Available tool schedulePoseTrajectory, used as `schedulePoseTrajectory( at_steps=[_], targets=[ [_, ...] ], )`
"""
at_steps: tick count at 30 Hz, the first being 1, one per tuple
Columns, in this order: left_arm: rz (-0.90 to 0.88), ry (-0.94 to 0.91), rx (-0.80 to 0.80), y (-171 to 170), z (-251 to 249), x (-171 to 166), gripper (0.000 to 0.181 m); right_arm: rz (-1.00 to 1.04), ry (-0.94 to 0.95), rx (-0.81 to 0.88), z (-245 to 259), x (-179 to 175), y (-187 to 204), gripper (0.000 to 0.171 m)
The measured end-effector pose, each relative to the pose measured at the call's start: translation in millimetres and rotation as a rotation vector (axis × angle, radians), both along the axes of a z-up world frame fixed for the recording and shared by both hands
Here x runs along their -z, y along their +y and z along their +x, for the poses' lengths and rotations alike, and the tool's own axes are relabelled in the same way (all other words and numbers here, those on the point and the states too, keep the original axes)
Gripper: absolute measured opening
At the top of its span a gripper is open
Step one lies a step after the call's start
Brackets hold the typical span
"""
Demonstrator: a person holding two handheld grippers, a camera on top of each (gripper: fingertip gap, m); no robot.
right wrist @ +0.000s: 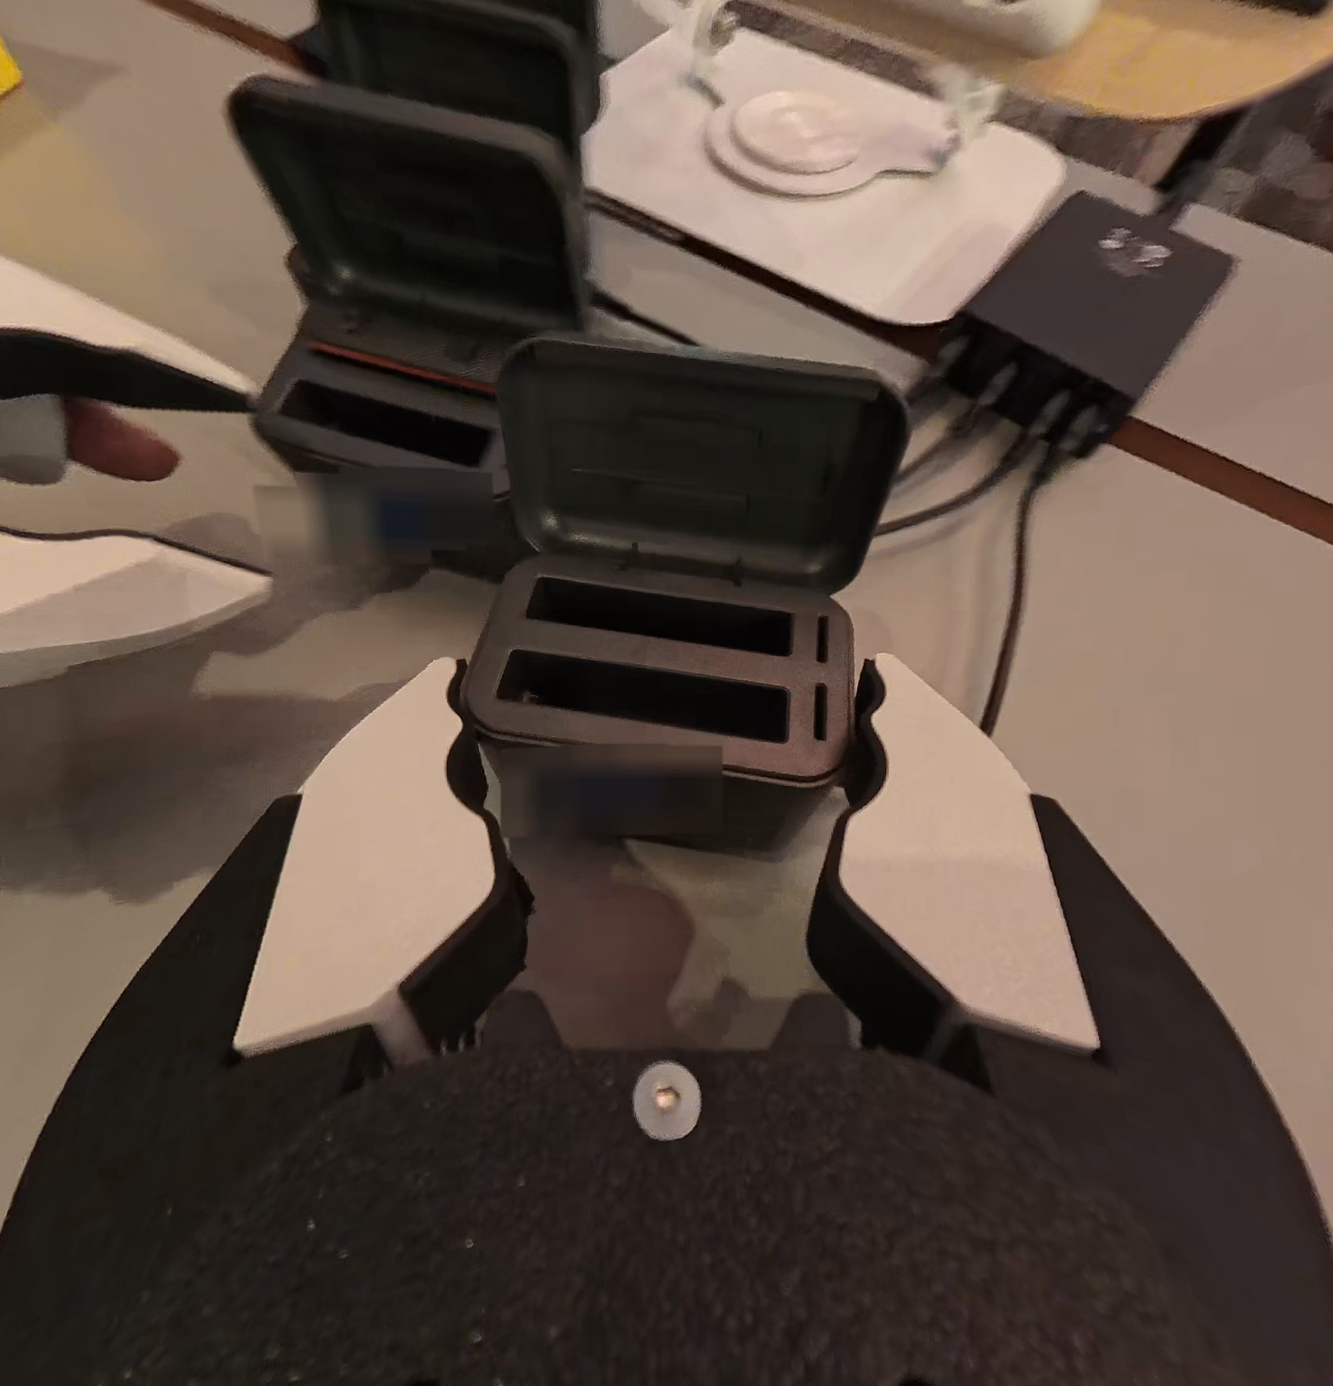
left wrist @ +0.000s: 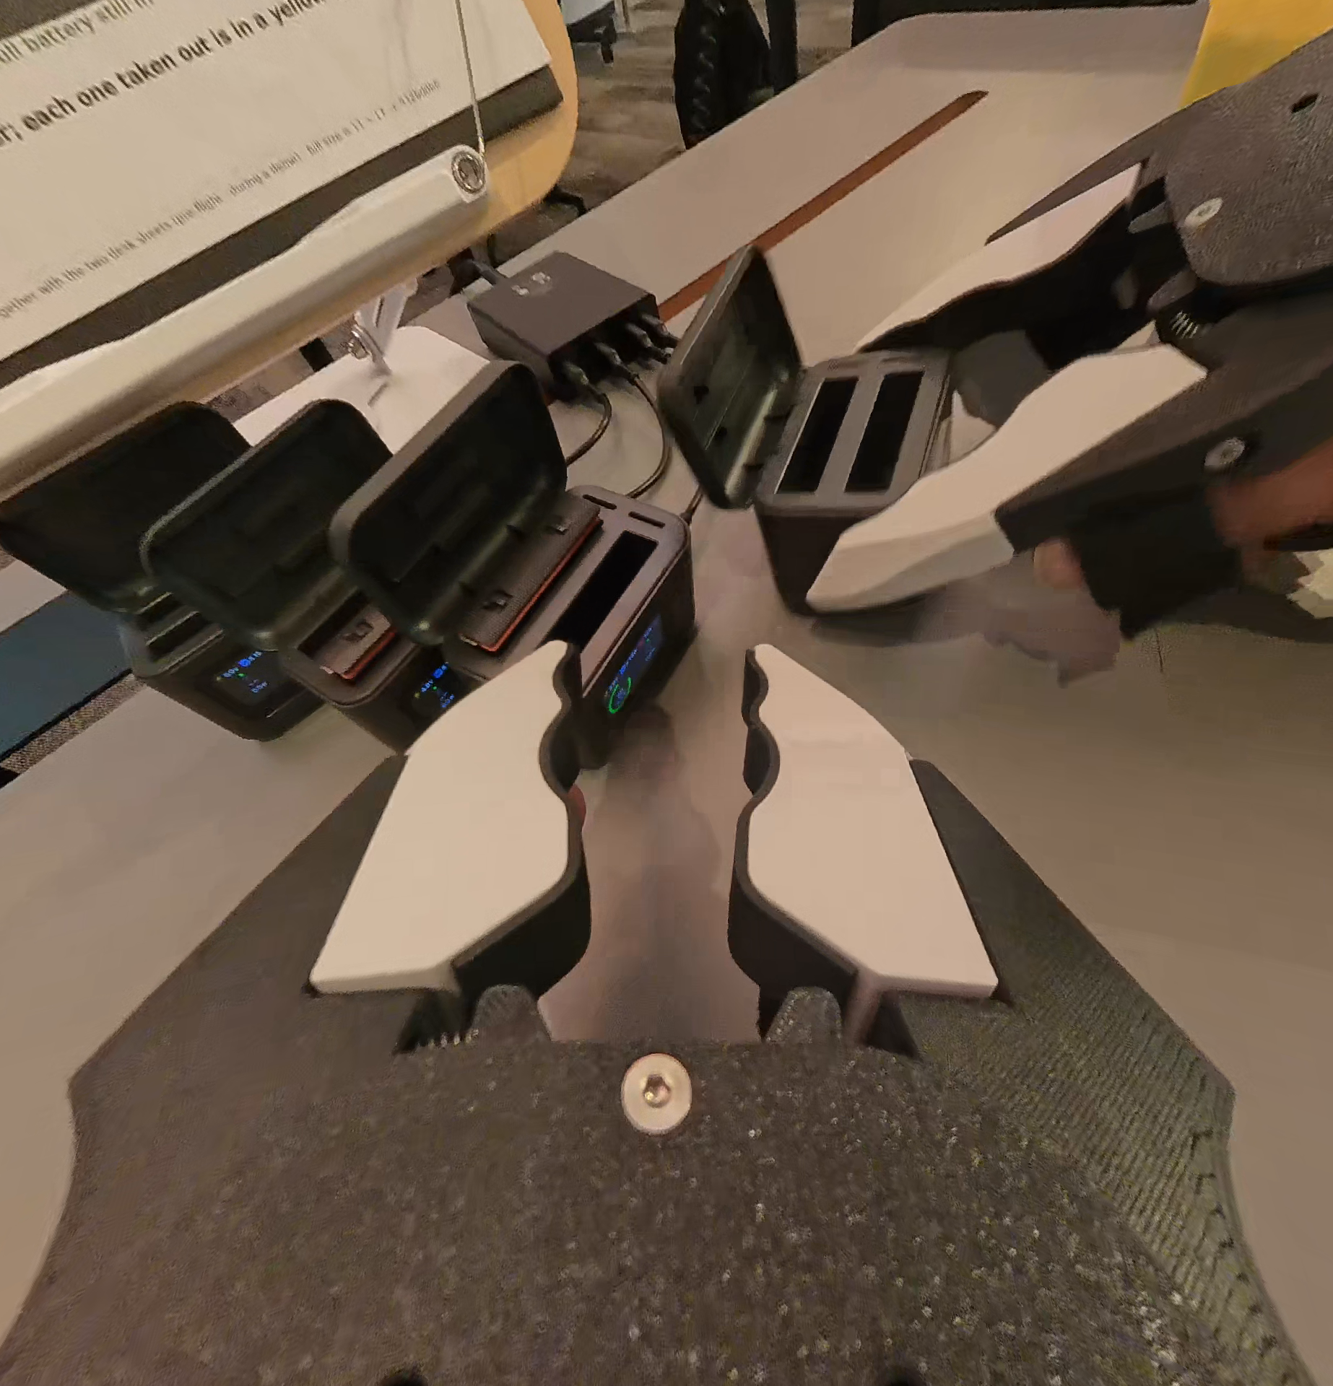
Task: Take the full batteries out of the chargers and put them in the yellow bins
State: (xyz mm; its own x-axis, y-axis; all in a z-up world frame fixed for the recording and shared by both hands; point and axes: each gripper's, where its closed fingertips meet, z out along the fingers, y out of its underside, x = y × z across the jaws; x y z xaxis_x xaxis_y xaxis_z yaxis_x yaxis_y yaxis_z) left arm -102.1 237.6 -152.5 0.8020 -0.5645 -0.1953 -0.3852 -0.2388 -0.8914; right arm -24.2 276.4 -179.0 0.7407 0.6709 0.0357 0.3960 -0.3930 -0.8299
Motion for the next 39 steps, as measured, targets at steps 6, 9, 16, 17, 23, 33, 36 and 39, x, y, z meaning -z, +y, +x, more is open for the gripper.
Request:
schedulePoseTrajectory(
  at_steps=[6, 9, 16, 17, 23, 33, 36, 39],
  targets=[
    [0.030, -0.007, -0.046, 4, -6, -5, 0.041, 0.021, 0.084, 0.186, 57, -14, 41, 0.094],
    [0.052, -0.006, -0.075, 6, -11, -8, 0.040, 0.034, 0.067, 0.229, 72, -14, 59, 0.092],
    [0.033, 0.000, -0.123, 8, -28, -9, 0.042, 0.050, -0.040, 0.270, 77, 4, 84, 0.092],
    [0.026, -0.002, -0.129, 8, -31, -8, 0.043, 0.048, -0.039, 0.276, 78, 4, 85, 0.092],
    [-0.026, -0.028, -0.123, 7, -36, -1, 0.046, 0.054, -0.042, 0.271, 81, 5, 82, 0.092],
    [-0.059, 0.020, -0.061, 2, -22, 11, 0.046, 0.294, 0.095, 0.194, 75, -78, 55, 0.097],
    [-0.058, 0.019, -0.067, 3, -24, 11, 0.046, 0.382, 0.190, 0.149, 58, -111, 40, 0.097],
    [-0.036, 0.009, -0.103, 6, -34, 4, 0.045, 0.367, 0.221, 0.083, 29, -116, 23, 0.099]
  ],
)
